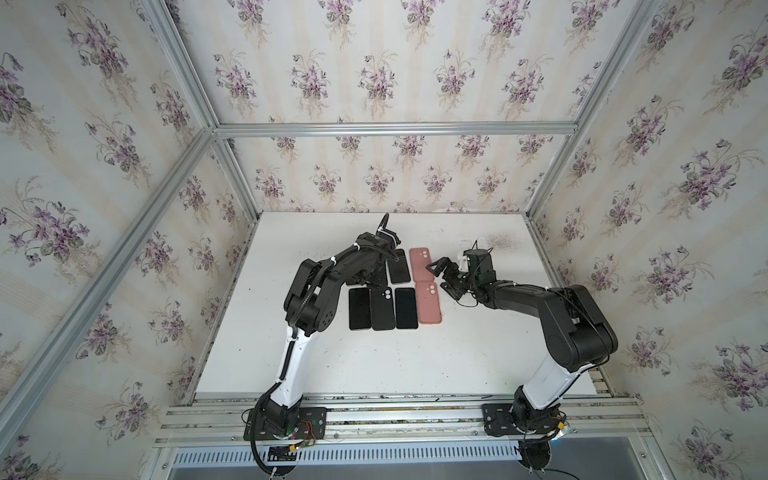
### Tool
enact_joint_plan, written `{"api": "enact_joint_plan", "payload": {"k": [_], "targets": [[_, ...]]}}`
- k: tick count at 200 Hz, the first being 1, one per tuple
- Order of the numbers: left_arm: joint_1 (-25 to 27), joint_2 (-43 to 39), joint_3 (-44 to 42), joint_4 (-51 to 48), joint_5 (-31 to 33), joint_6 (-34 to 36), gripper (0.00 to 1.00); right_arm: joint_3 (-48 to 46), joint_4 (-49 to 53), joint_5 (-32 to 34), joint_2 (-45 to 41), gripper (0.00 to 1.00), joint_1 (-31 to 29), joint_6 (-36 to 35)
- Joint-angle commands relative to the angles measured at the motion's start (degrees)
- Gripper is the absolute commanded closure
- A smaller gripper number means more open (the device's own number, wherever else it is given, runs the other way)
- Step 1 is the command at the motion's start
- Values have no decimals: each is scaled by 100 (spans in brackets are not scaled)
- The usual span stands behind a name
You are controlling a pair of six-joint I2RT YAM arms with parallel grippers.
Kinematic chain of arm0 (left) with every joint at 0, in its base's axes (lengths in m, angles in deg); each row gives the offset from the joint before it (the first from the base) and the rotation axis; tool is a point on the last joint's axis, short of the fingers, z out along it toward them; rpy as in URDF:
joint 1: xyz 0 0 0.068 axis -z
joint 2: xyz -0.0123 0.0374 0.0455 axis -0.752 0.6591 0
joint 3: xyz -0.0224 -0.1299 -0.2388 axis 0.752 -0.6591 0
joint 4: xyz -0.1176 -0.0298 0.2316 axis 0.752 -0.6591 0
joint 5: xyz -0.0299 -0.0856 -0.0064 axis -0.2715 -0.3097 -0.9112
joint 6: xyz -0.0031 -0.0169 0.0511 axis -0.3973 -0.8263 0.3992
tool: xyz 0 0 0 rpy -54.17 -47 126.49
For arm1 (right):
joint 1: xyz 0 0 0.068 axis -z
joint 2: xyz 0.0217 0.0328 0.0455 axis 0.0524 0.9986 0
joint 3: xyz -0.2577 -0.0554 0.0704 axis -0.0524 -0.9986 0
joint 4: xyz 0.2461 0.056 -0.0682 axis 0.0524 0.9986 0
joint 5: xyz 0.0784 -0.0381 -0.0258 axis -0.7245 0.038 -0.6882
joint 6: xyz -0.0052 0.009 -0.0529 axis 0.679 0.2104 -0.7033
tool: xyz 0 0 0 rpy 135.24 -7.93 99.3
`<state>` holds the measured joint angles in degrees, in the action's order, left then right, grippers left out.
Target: Take the phone out of the phone case
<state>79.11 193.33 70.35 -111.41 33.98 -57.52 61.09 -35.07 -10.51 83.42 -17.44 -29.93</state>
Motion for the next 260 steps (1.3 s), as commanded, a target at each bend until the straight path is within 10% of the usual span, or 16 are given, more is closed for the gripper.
{"api": "enact_joint_plan", "payload": {"k": [1, 123, 182, 260], "targets": [[15, -297, 65, -40, -141, -108, 30, 38, -196, 36, -28, 1, -7, -2], [-933, -3896, -1904, 1745, -1553, -422, 7, 305, 1611, 807, -1007, 1, -24, -1921], [-1781, -6250, -3159, 2914, -938, -189, 0, 347, 2704, 2036, -2478, 1, 33, -3781], [-2500, -8240, -5770, 4825, 362, 470, 0, -335, 2552, 3452, -4420, 0, 487, -4479]]}}
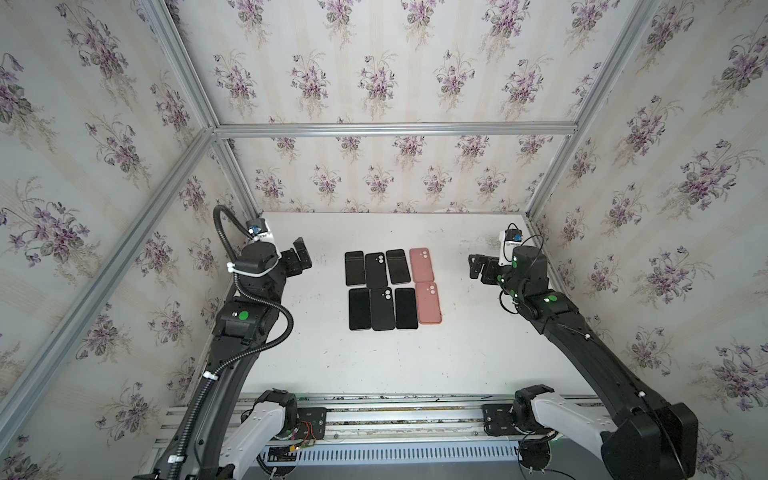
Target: Take the phone out of the phone case
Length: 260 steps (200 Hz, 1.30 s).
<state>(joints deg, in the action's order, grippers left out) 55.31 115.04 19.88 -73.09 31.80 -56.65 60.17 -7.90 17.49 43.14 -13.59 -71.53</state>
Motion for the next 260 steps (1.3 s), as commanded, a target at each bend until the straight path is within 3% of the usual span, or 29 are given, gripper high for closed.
{"api": "enact_joint_plan", "payload": {"k": [1, 44, 68, 90, 141, 186, 224, 260], "targets": [[-128, -438, -775, 1030, 581, 399, 0, -260, -176, 668, -411, 0, 106, -328], [-366, -1009, -2772, 2506, 319, 869, 0, -816, -364, 1283, -708, 0, 336, -598], [-577, -817, -3383, 3068, -366, 726, 0, -1445, -1175, 1369, -691, 0, 338, -981], [-598, -444, -3698, 3651, -460, 744, 0, -1725, -1500, 1709, -550, 0, 338, -879], [-608, 48, -3997, 4608, -452, 1059, 0, -2363, -2411, 1397, -533, 0, 338, -770], [-606, 855, -4088, 5783, -961, 1337, 0, -2697, -3213, 1080, -367, 0, 337, -887], [-608, 1791, -3885, 6579, -1424, 1352, 0, -2833, -4202, 1018, 207, 1, 338, -1082], [-610, 2478, -3692, 6701, -1762, 1488, 0, -2792, -4771, 949, 993, 1, 330, -1419]]}}
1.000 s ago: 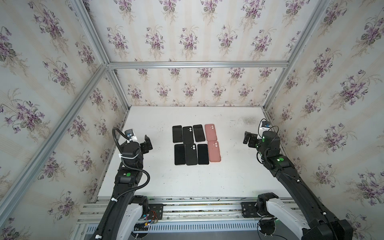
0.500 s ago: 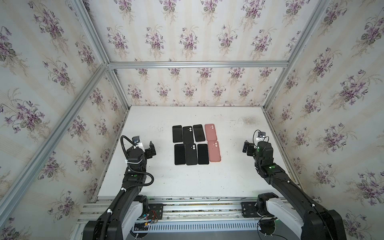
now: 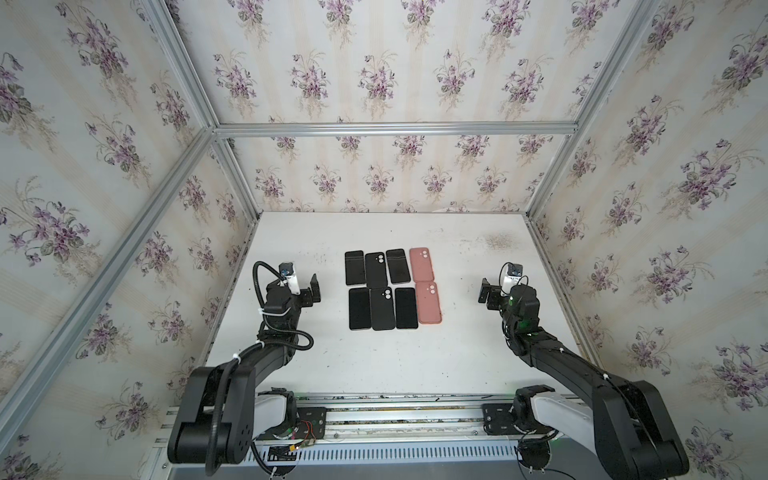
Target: Take the phone out of the phone case
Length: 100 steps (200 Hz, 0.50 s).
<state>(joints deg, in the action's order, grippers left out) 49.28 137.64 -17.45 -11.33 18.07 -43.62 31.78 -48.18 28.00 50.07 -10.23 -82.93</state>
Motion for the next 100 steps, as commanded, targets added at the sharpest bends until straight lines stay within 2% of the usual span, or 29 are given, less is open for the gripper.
{"api": "enact_joint_plan", "payload": {"k": [1, 37, 100], "targets": [[-7, 223, 41, 528, -395, 185, 0, 47, -745, -112, 314, 1, -3, -286], [-7, 256, 14, 603, -431, 204, 0, -403, -1860, 54, 680, 1, -7, -401], [-4, 264, 23, 596, -436, 206, 0, -553, -2856, 54, 1173, 1, 21, -773]]}}
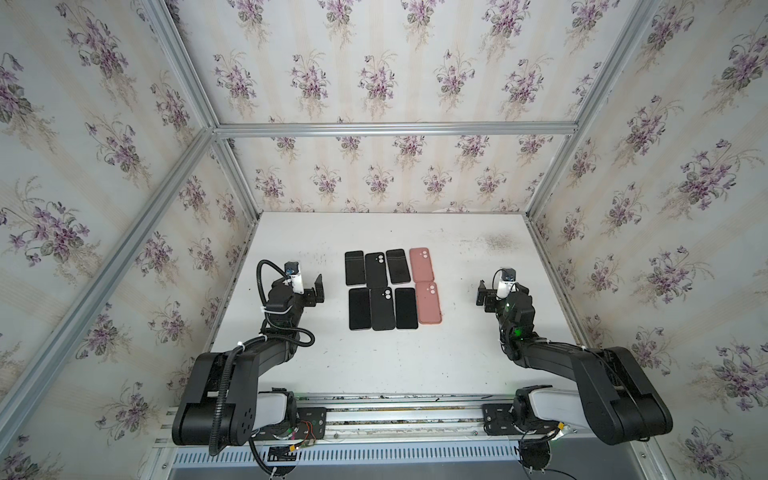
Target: Take the phone out of the phone case
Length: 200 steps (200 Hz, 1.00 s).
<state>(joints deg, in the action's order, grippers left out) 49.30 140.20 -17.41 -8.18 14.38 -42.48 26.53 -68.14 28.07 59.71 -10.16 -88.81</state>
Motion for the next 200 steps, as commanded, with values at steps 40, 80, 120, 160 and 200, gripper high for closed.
{"api": "enact_joint_plan", "payload": {"k": [40, 80, 120, 160, 200], "targets": [[-2, 8, 19, 270, -67, 97, 0, -51, -1529, -20, 765, 1, 127, -146], [-6, 8, 19, 270, -52, 83, 0, -209, -2369, 31, 1350, 1, 197, -41], [-9, 8, 28, 253, -41, 83, 0, -210, -2496, -76, 1506, 0, 274, 20], [-3, 8, 28, 253, -41, 81, 0, -116, -2271, -335, 1466, 1, 411, 99], [-5, 17, 28, 269, 10, 54, 0, 455, -1055, -643, 1342, 0, 465, 42]]}}
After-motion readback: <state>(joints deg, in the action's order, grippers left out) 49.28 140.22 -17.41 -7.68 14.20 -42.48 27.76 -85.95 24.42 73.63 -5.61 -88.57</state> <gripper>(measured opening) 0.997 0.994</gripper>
